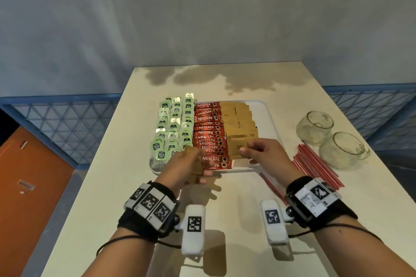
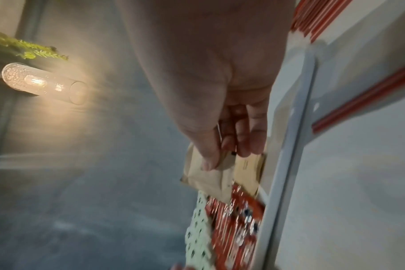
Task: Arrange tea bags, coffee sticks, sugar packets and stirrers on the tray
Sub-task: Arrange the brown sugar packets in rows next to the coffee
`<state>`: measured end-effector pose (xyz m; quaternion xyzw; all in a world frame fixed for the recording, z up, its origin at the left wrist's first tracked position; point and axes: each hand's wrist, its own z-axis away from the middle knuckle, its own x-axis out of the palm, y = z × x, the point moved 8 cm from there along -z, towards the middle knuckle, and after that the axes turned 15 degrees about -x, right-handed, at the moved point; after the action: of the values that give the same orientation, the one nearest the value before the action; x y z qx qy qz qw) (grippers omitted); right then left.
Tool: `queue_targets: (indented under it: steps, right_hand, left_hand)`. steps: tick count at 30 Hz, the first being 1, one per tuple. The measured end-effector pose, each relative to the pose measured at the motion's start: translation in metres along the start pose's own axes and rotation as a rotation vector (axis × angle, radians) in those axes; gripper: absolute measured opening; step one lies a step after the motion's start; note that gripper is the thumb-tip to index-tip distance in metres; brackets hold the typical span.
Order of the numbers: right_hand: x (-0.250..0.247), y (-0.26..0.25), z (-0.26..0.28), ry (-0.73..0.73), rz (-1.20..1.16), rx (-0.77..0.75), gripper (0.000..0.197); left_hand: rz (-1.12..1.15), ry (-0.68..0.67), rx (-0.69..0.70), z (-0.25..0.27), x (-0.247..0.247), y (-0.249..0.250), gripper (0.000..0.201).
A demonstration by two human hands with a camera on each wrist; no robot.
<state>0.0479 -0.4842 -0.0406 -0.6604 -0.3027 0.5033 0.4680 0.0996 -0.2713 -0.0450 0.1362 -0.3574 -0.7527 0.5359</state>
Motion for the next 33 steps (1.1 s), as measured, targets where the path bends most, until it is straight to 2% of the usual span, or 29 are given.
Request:
queue_targets:
  steps: [3,7,13,19,24,26,28,31,33]
  right_hand:
    - [-0.029,0.032,-0.007,0.113,0.033,0.096,0.011]
    - [-0.038,0.056,-0.009,0.192,0.009,0.204,0.013]
    - [-0.04,0.056,-0.02,0.173,0.096,0.196,0.012]
    - [-0.042,0.058,-0.023,0.169,0.174,0.189,0.017]
    - [-0.044,0.055,-0.013,0.26,0.082,0.154,0.02]
    - [-0.037,0.049,-0.008,0.277,0.002,0.094,0.013]
    - [-0.019,0.031,0.001,0.175,-0.057,0.039,0.01]
    - [0.021,-0.002,0.015,-0.106,-0.121,-0.018,0.016]
    - [0.041,-0.017,0.023,-0.225,-0.178,-0.034,0.017]
  left_hand:
    - [0.093,-0.038,-0.028,-0.001,-0.007,0.0,0.021]
    - [0.195,-0.096,-0.055,-0.003,-0.012,-0.004,0.031]
    - [0.212,-0.144,-0.021,-0.005,-0.014,-0.008,0.031]
    - [0.273,-0.093,-0.003,-0.007,-0.015,-0.011,0.033]
    - [0.287,-0.037,0.021,-0.006,-0.016,-0.013,0.035]
    - [0.256,-0.003,0.032,-0.006,-0.018,-0.013,0.046]
    - [0.216,0.029,0.04,-0.007,-0.018,-0.014,0.053]
    - [0.214,0.034,0.062,-0.007,-0.013,-0.012,0.036]
    - [0.208,0.029,0.071,-0.007,-0.006,-0.011,0.033]
